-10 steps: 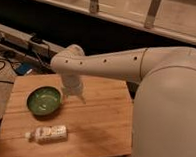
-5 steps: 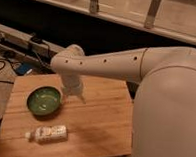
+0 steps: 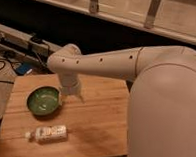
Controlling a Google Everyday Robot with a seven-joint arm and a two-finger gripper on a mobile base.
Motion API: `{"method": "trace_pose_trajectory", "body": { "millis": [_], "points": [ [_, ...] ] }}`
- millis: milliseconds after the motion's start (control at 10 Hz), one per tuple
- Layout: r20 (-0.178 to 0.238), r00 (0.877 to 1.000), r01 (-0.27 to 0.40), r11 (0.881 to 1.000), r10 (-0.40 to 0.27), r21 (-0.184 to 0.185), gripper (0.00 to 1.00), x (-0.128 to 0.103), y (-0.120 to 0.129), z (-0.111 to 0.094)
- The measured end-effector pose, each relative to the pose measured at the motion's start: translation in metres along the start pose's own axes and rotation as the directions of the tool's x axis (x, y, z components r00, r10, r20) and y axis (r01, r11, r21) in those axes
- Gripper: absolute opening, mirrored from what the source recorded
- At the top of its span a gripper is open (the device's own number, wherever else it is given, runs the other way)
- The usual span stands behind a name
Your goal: Place the bottle in the ceramic bowl
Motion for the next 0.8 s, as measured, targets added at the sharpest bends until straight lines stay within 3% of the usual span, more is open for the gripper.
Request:
{"method": "trace_pose_trajectory", "body": {
  "millis": [100,200,300,400,500,600,800],
  "points": [
    [-0.030,0.990,0.139,0.990,-0.139,0.011,0.65,0.000,0.003,0.000],
    [-0.055,0.963,0.263,0.965,-0.262,0.013,0.65,0.000,0.009,0.000],
    [-0.072,0.928,0.368,0.930,-0.366,0.006,0.65,-0.001,0.015,0.000],
    [-0.083,0.878,0.472,0.882,-0.471,-0.014,0.65,0.000,0.020,-0.001],
    [-0.071,0.804,0.587,0.807,-0.591,-0.066,0.65,0.001,0.023,-0.004],
    [-0.036,0.750,0.652,0.748,-0.660,-0.122,0.65,0.001,0.024,-0.006],
    [0.047,0.657,0.744,0.637,-0.753,-0.201,0.65,0.001,0.023,-0.013]
  ]
}}
